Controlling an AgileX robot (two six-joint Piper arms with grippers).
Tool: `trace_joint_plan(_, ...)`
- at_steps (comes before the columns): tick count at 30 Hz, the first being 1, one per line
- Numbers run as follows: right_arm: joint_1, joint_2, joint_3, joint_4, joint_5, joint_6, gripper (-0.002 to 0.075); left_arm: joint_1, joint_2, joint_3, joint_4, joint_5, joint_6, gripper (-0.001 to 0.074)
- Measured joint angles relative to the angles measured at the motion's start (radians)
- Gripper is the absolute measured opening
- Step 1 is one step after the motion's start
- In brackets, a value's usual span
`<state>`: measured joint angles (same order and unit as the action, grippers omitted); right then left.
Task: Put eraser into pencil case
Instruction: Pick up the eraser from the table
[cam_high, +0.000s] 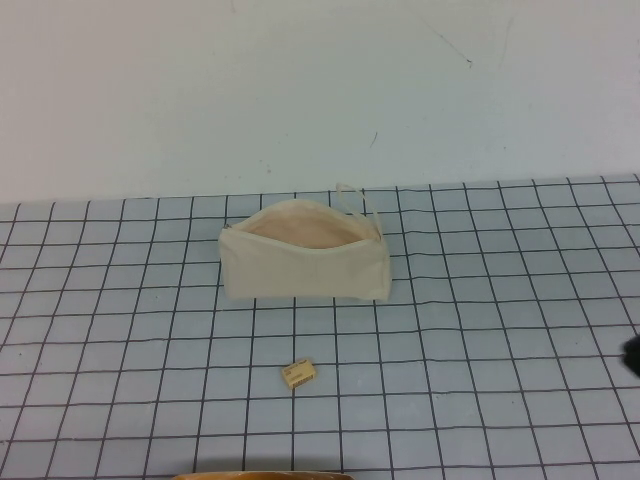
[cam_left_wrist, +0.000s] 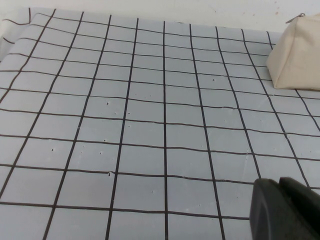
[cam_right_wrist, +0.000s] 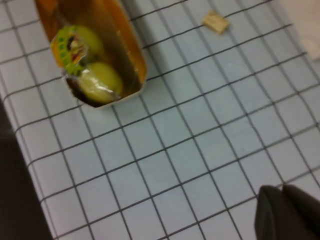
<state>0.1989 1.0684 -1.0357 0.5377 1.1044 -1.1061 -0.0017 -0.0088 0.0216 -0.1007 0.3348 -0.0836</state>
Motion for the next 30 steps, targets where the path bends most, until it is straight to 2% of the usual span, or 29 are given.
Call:
trace_joint_plan(4,0.182,0.128,-0.093,-0.124,0.011,0.084,-0.0001,0.000,0.000,0.000,0.002,0.000,0.000,-0.0001)
trace_joint_plan(9,0.461,0.326,-0.246,-0.392,0.052,0.204,-0.0001,0.000,0.000,0.000,0.002,0.000,0.000,-0.0001)
trace_joint_plan(14,0.634,0.523,-0.413,-0.608,0.105,0.327,-0.0001,0.000,0.000,0.000,0.002,0.000,0.000,-0.0001)
trace_joint_plan(19,0.695,0.705,-0.579,-0.659,0.110,0.384,-0.0001,0.000,0.000,0.000,0.002,0.000,0.000,-0.0001)
trace_joint_plan(23,0.701,0.823,-0.716,-0.593,0.110,0.431,0.0024,0.000,0.000,0.000,0.002,0.000,0.000,-0.0001)
trace_joint_plan(26,0.701,0.893,-0.803,-0.528,0.110,0.460,0.0101,0.000,0.000,0.000,0.002,0.000,0.000,-0.0001)
trace_joint_plan(30,0.705,0.979,-0.886,-0.505,0.110,0.590,0.0313,0.000,0.000,0.000,0.002,0.000,0.000,-0.0001)
